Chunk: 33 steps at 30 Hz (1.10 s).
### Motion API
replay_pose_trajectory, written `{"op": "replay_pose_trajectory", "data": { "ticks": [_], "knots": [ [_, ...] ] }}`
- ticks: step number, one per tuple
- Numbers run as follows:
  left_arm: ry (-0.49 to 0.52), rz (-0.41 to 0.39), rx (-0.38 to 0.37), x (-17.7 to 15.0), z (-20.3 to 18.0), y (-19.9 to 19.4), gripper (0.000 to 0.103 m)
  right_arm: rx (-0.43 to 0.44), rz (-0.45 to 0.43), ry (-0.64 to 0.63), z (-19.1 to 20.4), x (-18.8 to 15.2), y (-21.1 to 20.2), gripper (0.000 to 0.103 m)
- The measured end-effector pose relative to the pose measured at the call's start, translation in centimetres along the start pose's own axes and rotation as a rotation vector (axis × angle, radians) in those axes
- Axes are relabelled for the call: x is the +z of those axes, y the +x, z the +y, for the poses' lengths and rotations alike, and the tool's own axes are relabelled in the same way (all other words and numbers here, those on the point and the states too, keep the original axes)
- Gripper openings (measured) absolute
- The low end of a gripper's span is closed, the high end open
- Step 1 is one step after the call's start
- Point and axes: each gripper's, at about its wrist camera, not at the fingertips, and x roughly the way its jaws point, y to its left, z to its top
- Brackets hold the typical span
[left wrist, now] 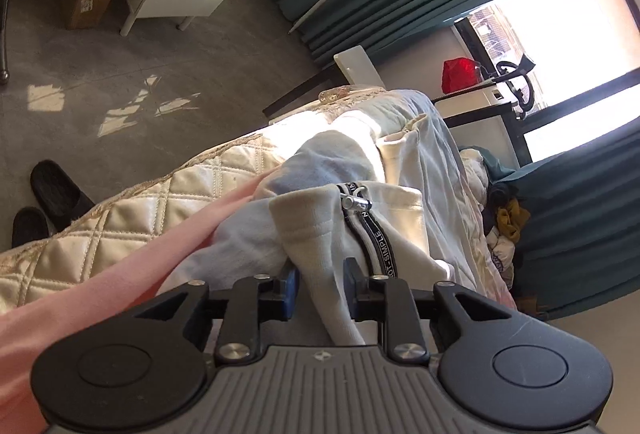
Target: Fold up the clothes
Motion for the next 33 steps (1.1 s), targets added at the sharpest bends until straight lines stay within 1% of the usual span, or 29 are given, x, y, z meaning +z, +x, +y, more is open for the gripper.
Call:
{"op": "replay_pose_trajectory", "data": {
  "ticks": [1,3,5,7,9,10,11,12,13,14,18,19,20,21,22,24,26,27,28,30,31,32,33],
  "knots": [
    [0.027,-0.008,-0.008,0.2,-0.6,-0.5,0.043,0.004,0.006,-0.020,0.3,0.2,-0.6,0.020],
    [0.080,-0.022,-0.022,0.6,-1.6,-1.3,0.054,-0.028,-0.003,-0.070,1.0,0.6,-1.9,0.025],
    [0.134,-0.029,-0.025,1.1,-2.8,-1.5,0.059,-0.073,-0.026,-0.121,1.7,0.9,-3.1,0.027],
    [0.172,-0.036,-0.004,1.9,-4.0,-1.1,0.062,-0.122,-0.076,-0.176,2.9,1.1,-4.2,0.029],
    [0.206,-0.045,0.004,2.8,-5.4,-0.6,0.065,-0.174,-0.131,-0.228,4.2,1.2,-5.4,0.039],
    [0.221,-0.051,0.000,3.4,-6.1,-0.3,0.066,-0.170,-0.138,-0.253,5.1,1.0,-5.7,0.040],
    [0.244,-0.051,0.002,3.9,-6.9,0.3,0.071,-0.166,-0.144,-0.279,6.0,0.8,-5.9,0.043],
    [0.268,-0.051,0.004,4.3,-7.6,1.0,0.076,-0.156,-0.127,-0.303,7.0,0.5,-5.8,0.045],
    [0.293,-0.050,0.006,4.7,-8.4,1.6,0.078,-0.146,-0.110,-0.327,8.0,0.1,-5.6,0.046],
    [0.318,-0.049,0.008,5.1,-9.1,2.3,0.078,-0.132,-0.089,-0.352,9.5,-0.7,-5.2,0.048],
    [0.443,0.042,0.023,5.9,-11.5,7.7,0.078,-0.066,-0.006,-0.434,15.2,-4.0,-3.5,0.050],
    [0.471,0.062,0.030,6.0,-12.0,9.2,0.078,-0.037,0.020,-0.443,16.7,-5.3,-3.0,0.054],
    [0.498,0.083,0.037,6.1,-12.4,10.7,0.078,-0.002,0.054,-0.454,18.3,-6.8,-2.3,0.063],
    [0.525,0.104,0.044,6.3,-12.8,12.2,0.077,0.021,0.080,-0.464,19.5,-8.0,-1.8,0.070],
    [0.549,0.128,0.050,6.4,-13.0,13.7,0.076,0.047,0.113,-0.480,20.9,-9.5,-1.2,0.072],
    [0.592,0.176,0.055,6.4,-13.5,16.3,0.072,0.090,0.172,-0.508,23.3,-12.3,0.1,0.072],
    [0.635,0.225,0.059,6.3,-14.0,18.8,0.072,0.118,0.201,-0.541,24.8,-14.7,1.1,0.072],
    [0.657,0.256,0.061,6.2,-14.1,20.0,0.067,0.129,0.209,-0.561,25.4,-15.8,1.6,0.072],
    [0.679,0.272,0.070,5.9,-14.3,20.6,0.062,0.122,0.214,-0.585,25.7,-16.8,2.2,0.072],
    [0.729,0.304,0.093,5.4,-14.6,21.9,0.028,0.077,0.253,-0.594,25.6,-17.7,3.3,0.072],
    [0.739,0.298,0.103,5.4,-14.6,22.0,0.022,0.053,0.278,-0.591,25.5,-18.0,3.9,0.072],
    [0.745,0.287,0.112,5.3,-14.6,22.0,0.013,0.050,0.280,-0.566,25.1,-17.8,4.1,0.072],
    [0.731,0.271,0.107,5.6,-14.4,21.5,0.009,0.045,0.283,-0.541,24.7,-17.6,4.2,0.072]
  ]
}}
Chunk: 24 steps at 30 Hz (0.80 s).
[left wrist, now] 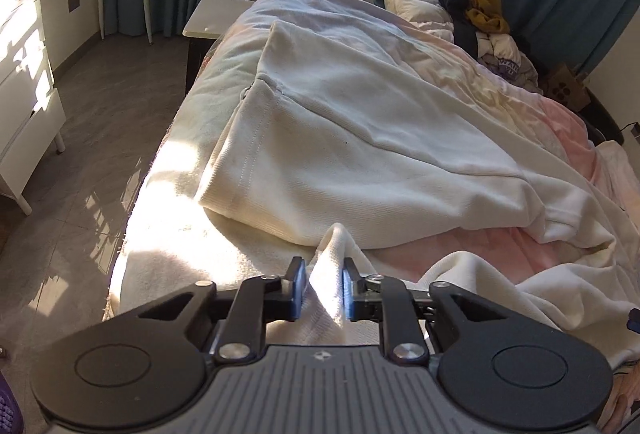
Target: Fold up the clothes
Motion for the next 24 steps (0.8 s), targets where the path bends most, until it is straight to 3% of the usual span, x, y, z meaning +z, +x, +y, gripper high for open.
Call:
{"op": "replay_pose_trajectory", "data": {
  "ticks": [7,11,16,19,21,24],
  "knots": [
    [-0.231,-0.207,0.032,0.4,3.8,-6.2,0.007,0.001,0.005,0.108,-2.1,-0.1,0.1,0.072],
    [-0.289,-0.186,0.117,0.2,6.2,-5.1,0.007,0.003,-0.009,0.092,-2.1,-0.1,-0.3,0.072],
    [-0.372,-0.172,0.130,-1.0,7.2,-3.2,0.011,0.012,-0.030,0.101,-2.5,0.5,-1.3,0.072],
    [-0.376,-0.181,0.150,-1.6,6.5,-4.3,0.028,0.007,-0.051,0.100,-3.0,1.0,-2.4,0.072],
    [-0.370,-0.164,0.148,-2.0,5.7,-5.2,0.047,-0.004,-0.051,0.101,-3.4,1.3,-3.1,0.072],
    [-0.349,-0.146,0.141,-3.5,4.1,-7.4,0.057,0.010,-0.039,0.092,-4.0,1.7,-4.4,0.072]
  ]
}}
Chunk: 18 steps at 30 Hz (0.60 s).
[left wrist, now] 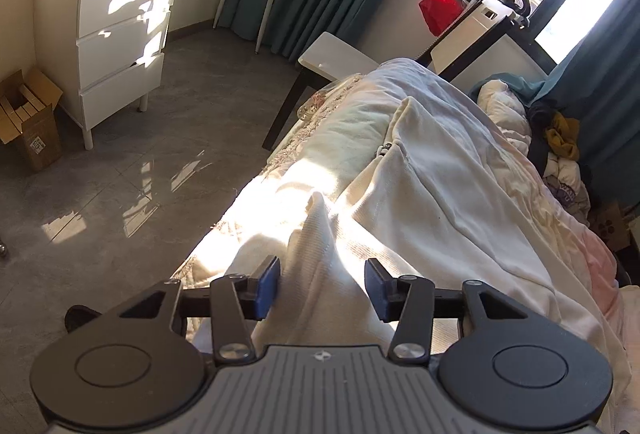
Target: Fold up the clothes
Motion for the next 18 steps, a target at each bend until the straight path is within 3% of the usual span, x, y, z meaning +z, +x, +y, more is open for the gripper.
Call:
{"op": "replay_pose_trajectory", "data": {
  "ticks": [3,6,10,18],
  "knots": [
    [0.021,0.019,0.010,-1.8,-0.9,-2.8,0.066,-0.002,-0.021,-0.021,-0.4,0.3,-1.8,0.072],
    [-0.023,0.046,-0.027,-3.7,-1.1,-5.8,0.075,0.000,-0.048,-0.035,-1.2,0.5,-4.0,0.072],
    [-0.100,0.051,-0.090,-6.0,-0.2,-9.5,0.078,-0.002,-0.078,-0.036,-2.8,0.7,-6.5,0.072],
    [-0.361,0.109,-0.103,-9.9,5.8,-12.0,0.078,-0.045,-0.114,0.081,-9.6,0.3,-9.3,0.072]
  ]
}}
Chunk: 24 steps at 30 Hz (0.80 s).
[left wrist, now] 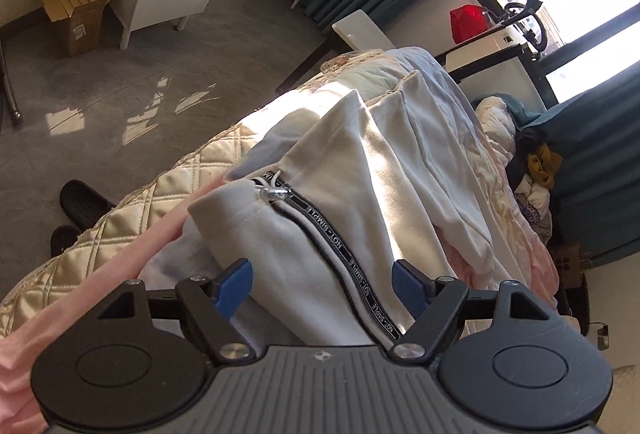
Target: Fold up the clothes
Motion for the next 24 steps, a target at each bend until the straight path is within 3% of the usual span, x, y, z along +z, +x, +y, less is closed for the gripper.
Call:
{"op": "replay_pose_trajectory", "data": {
  "ticks": [5,10,14,16,19,21,24],
  "knots": [
    [-0.122,0.046,-0.064,-0.9,2.9,0.8,0.078,-0.069,0.019,0.086,-4.7,0.1,0.4,0.072],
    [-0.179,0.078,-0.133,-1.2,3.6,2.4,0.078,-0.037,0.033,0.331,-9.8,-0.1,1.6,0.073],
    [-0.192,0.118,-0.167,-1.4,3.3,3.7,0.071,-0.005,0.042,0.471,-12.3,-0.7,3.5,0.074],
    [-0.195,0.130,-0.160,-1.5,2.9,4.6,0.061,0.028,0.033,0.535,-13.3,-1.0,4.8,0.074],
    [-0.161,0.115,-0.177,-1.5,2.2,5.3,0.036,0.022,0.008,0.616,-14.5,-1.1,6.5,0.073],
    [-0.133,0.091,-0.177,-1.3,1.6,5.4,0.007,0.031,0.001,0.683,-15.1,-1.3,7.6,0.072],
    [-0.139,0.047,-0.202,-0.7,1.4,4.8,0.004,0.021,-0.023,0.714,-15.2,-1.0,8.8,0.063]
  ]
}}
